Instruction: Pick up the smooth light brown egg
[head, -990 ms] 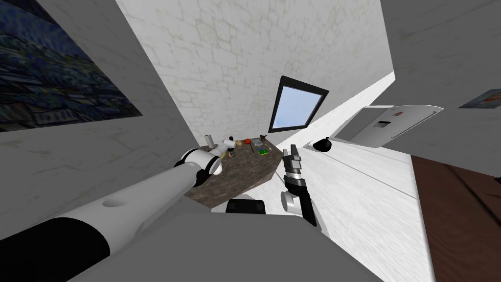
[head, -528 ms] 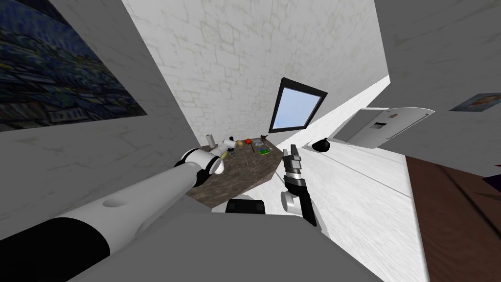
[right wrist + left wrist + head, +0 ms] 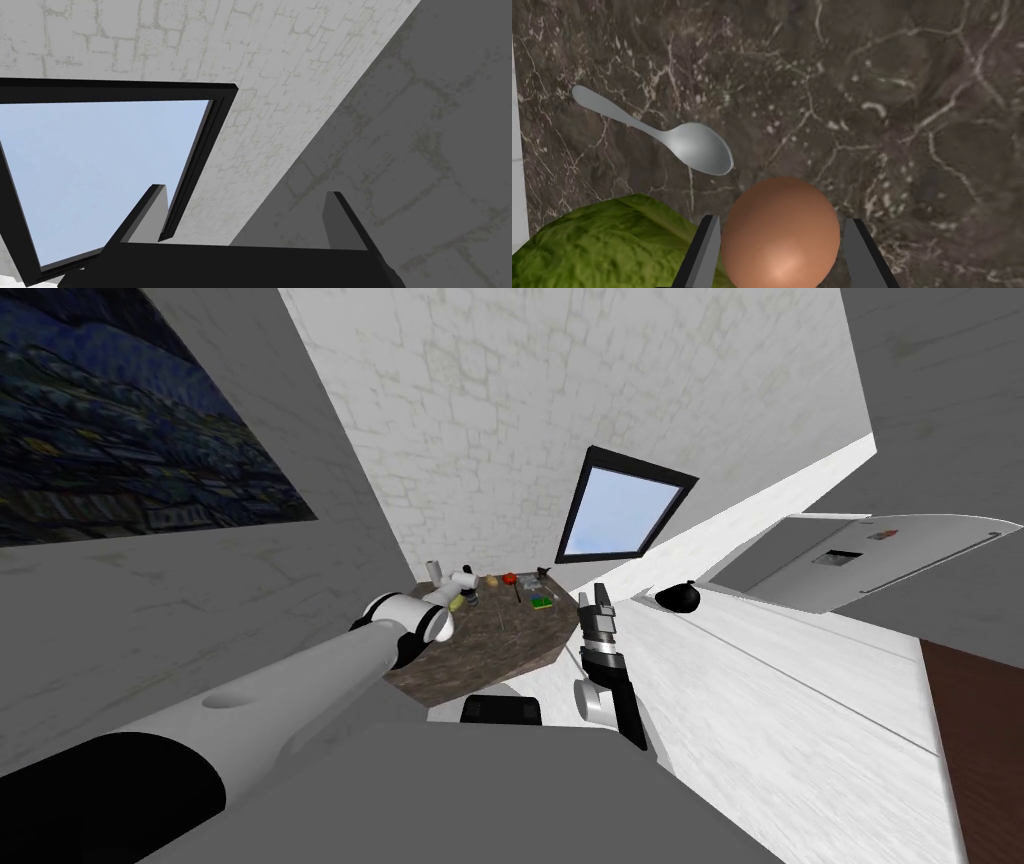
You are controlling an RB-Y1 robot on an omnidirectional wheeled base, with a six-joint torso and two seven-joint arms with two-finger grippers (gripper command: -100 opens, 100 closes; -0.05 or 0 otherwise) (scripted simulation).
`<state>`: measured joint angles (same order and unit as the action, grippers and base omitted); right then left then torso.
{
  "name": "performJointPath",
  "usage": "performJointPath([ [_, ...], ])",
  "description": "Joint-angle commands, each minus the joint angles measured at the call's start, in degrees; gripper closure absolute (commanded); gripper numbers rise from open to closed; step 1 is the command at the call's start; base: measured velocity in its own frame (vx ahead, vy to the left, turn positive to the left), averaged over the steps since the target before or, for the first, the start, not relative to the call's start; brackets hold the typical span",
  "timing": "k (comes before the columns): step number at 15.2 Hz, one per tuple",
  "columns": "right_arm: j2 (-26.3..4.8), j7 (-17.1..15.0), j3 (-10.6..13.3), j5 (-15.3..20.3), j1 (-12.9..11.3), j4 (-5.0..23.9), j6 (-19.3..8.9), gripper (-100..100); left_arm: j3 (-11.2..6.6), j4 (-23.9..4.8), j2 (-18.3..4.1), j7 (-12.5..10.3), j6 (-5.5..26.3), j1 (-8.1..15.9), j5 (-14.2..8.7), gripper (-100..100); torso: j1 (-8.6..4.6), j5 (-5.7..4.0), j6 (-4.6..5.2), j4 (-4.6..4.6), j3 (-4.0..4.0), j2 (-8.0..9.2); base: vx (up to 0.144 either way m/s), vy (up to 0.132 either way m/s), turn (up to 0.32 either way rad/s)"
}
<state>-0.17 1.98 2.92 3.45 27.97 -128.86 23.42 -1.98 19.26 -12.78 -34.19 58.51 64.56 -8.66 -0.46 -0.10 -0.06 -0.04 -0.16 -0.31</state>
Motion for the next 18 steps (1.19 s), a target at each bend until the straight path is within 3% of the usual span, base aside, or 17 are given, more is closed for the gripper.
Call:
performJointPath([
  [1,0.0,0.0,0.0,0.0,0.0,0.0,0.0,0,-0.79,1.6,-0.4,2.6,0.8,-0.8,-0.2,100,0.00,0.00,0.00,0.00,0.00,0.00,0.029,-0.114,0.153],
  [2,0.0,0.0,0.0,0.0,0.0,0.0,0.0,0,-1.93,2.5,-1.1,4.0,1.3,-1.4,-0.6,100,0.02,0.00,0.00,0.00,0.01,0.02,0.038,-0.146,0.228],
  [4,0.0,0.0,0.0,0.0,0.0,0.0,0.0,0,-1.93,2.5,-1.1,5.3,1.3,-1.4,-0.6,100,-0.08,-0.02,-0.02,0.00,0.01,0.02,0.026,-0.128,0.130],
  [5,0.0,0.0,0.0,0.0,0.0,0.0,0.0,0,-3.08,3.5,-1.7,7.3,1.9,-1.9,-1.0,100,0.00,-0.02,0.06,0.02,0.03,0.05,0.021,-0.098,0.120],
  [7,0.0,0.0,0.0,0.0,0.0,0.0,0.0,0,-3.08,3.5,-1.7,8.0,1.9,-1.9,-1.0,100,0.06,-0.01,0.02,0.03,0.04,0.05,0.025,-0.088,0.095],
  [8,0.0,0.0,0.0,0.0,0.0,0.0,0.0,0,-4.23,4.5,-2.3,10.3,2.4,-2.4,-1.5,100,0.12,-0.01,0.07,0.04,0.05,0.06,0.010,-0.094,0.157],
  [11,0.0,0.0,0.0,0.0,0.0,0.0,0.0,0,-5.37,5.4,-2.9,13.5,3.0,-3.0,-1.9,100,0.02,-0.02,-0.04,0.05,0.08,0.12,0.016,-0.130,0.186],
  [12,0.0,0.0,0.0,0.0,0.0,0.0,0.0,0,-5.37,5.4,-2.9,13.5,3.0,-3.0,-1.9,100,-0.04,-0.03,-0.01,0.05,0.09,0.12,0.021,-0.112,0.070],
  [13,0.0,0.0,0.0,0.0,0.0,0.0,0.0,0,-6.52,6.4,-3.5,15.5,3.5,-3.5,-2.3,100,-0.02,-0.03,0.07,0.06,0.08,0.10,0.026,-0.123,0.093],
  [16,0.0,0.0,0.0,0.0,0.0,0.0,0.0,0,-7.66,7.3,-4.2,18.9,4.1,-4.0,-2.7,100,-0.04,-0.05,-0.03,0.08,0.08,0.09,0.023,-0.131,0.183],
  [18,0.0,0.0,0.0,0.0,0.0,0.0,0.0,0,-7.50,6.6,-4.1,18.2,3.6,-3.7,-2.6,100,0.00,-0.04,0.06,0.08,0.10,0.12,0.008,-0.076,0.059],
])
